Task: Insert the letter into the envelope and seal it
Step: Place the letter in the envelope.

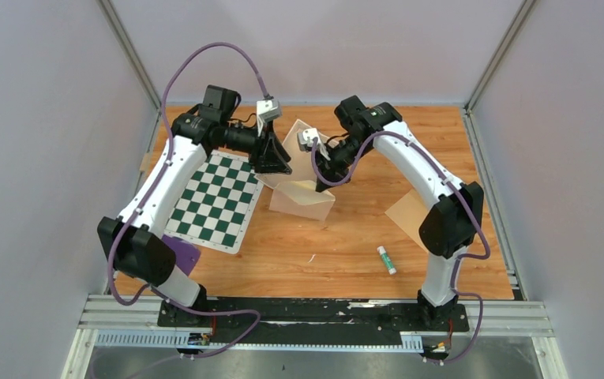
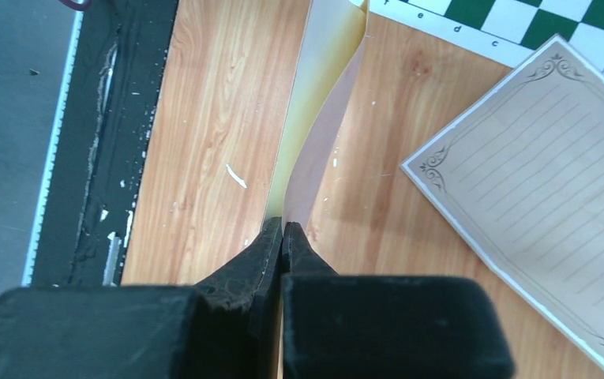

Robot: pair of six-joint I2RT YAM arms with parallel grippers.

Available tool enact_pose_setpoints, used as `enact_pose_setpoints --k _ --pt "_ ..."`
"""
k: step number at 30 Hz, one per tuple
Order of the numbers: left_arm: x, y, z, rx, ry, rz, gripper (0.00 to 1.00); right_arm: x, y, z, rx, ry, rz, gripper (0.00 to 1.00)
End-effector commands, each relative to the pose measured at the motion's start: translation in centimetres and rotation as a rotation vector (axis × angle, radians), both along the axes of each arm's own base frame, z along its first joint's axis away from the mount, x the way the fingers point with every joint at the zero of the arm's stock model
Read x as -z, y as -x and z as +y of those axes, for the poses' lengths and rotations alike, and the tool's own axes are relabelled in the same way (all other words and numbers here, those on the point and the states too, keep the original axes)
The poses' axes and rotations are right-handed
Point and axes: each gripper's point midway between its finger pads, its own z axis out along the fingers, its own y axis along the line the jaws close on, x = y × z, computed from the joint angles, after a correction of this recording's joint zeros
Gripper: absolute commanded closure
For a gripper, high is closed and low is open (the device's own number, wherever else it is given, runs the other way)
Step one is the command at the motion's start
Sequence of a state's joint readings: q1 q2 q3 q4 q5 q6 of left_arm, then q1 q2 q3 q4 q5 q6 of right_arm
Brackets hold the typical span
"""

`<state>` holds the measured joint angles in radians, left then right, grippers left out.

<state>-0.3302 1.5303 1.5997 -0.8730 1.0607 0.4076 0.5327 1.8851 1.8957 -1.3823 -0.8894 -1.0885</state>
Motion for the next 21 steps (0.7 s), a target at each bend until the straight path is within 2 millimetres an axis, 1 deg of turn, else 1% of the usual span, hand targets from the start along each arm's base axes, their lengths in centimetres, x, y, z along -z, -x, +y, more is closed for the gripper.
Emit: enact_pose_setpoints --k 1,6,7,9,10,14,21 --pt "-0.3 2.0 -0.4 0.114 0.030 0.104 0.45 -2.0 -0.5 1.3 -0.066 -0.051 -0.136 1.00" --pt "0.4 0.3 -0.9 0.043 0.048 0.084 0.52 -2.2 -0.2 2.4 -0.083 -0.055 -0.146 1.00" --pt "0.4 0.2 -0.9 0.040 0.054 0.076 0.53 -2.3 -0.2 2.6 -0.083 -0.055 -0.149 1.00" --pt "1.0 -0.1 -1.2 0.031 0.052 0.085 0.57 -2.5 -0.3 2.8 -0.076 -0.058 -0.149 1.00" --pt "1.1 -0.2 -1.3 0.029 0.054 0.090 0.58 -2.6 -0.4 2.8 -0.075 -0.060 -0.149 1.00" --pt "1.6 0.4 -1.8 0.064 0.061 0.100 0.59 -2.7 -0.8 3.2 -0.055 -0.062 -0.140 1.00" --pt "2.0 1.7 -2.0 0.105 0.064 0.139 0.53 -2.6 -1.3 3.6 -0.023 -0.055 -0.104 1.00"
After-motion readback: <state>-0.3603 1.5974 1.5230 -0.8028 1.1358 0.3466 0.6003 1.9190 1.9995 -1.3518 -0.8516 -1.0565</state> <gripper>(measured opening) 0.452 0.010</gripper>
